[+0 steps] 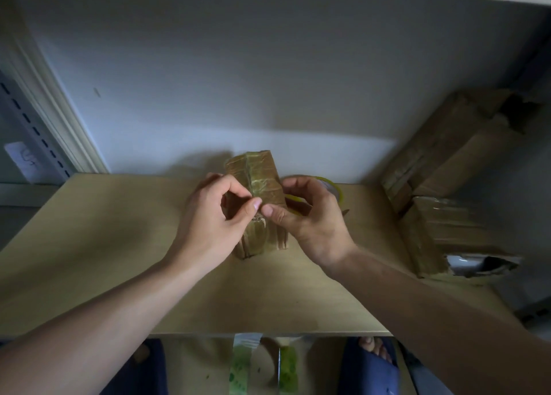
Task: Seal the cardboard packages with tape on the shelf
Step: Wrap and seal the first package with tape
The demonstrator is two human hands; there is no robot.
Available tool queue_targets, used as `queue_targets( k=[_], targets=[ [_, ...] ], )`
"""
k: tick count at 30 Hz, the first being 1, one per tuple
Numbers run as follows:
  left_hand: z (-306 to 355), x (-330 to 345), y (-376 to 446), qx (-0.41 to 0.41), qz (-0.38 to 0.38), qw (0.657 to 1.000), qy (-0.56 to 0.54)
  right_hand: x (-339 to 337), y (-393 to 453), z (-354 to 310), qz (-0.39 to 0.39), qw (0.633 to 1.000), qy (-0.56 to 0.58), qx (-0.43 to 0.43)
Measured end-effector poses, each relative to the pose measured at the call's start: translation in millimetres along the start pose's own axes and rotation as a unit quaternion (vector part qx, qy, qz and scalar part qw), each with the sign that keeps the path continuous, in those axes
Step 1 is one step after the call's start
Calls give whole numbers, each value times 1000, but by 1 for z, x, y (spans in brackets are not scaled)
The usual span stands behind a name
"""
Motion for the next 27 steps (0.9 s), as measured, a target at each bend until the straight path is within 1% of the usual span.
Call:
queue_targets(
  k=[3, 5, 6, 7, 8, 9, 10, 11, 13, 15, 18, 23, 25, 27],
  targets=[
    [-2, -2, 6, -18, 6, 1000, 8, 3, 7, 0, -7, 1000, -20, -2],
    [0, -1, 6, -19, 1, 1000, 18, -10, 14, 1, -19, 1000, -2, 15],
    [2, 0, 6, -17, -5, 1000, 25, -20, 19, 3, -2, 1000, -19, 16],
    [4, 2, 6, -13, -10, 999, 33, -32, 24, 7, 25, 996, -84, 2],
    [6, 3, 5, -8, -13, 999, 42, -43, 28, 12, 42, 983, -178, -20],
    [7, 5, 5, -2, -13, 999, 52, -50, 29, 15, 35, 957, -284, -44],
    [9, 5, 5, 5, -11, 998, 64, -53, 29, 19, 10, 925, -375, -64],
    [11, 6, 4, 12, -7, 997, 78, -54, 29, 24, -19, 899, -433, -63],
    [14, 6, 4, 16, 2, 995, 102, -52, 29, 33, -39, 866, -495, -61],
    [18, 5, 4, 11, 2, 994, 105, -52, 29, 37, -19, 850, -522, -66],
    [21, 5, 6, 13, -11, 997, 80, -52, 29, 33, 32, 857, -507, -81],
    [36, 12, 15, 31, -38, 997, 59, -60, 21, -1, 136, 917, -369, -65],
    [45, 19, 22, 43, -61, 996, 58, -59, 12, -15, 147, 931, -328, -68],
    [53, 28, 29, 57, -84, 993, 60, -56, 3, -23, 141, 939, -305, -78]
  ],
)
Point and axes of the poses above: each hand's wrist, its own y-axis towards the middle knuckle, its own x-axis out of the palm, z = x × y, the point moved 1 cm from there along y, towards the middle knuckle, and after that the axes turned 11 degrees about -y, right-handed, at the moved point
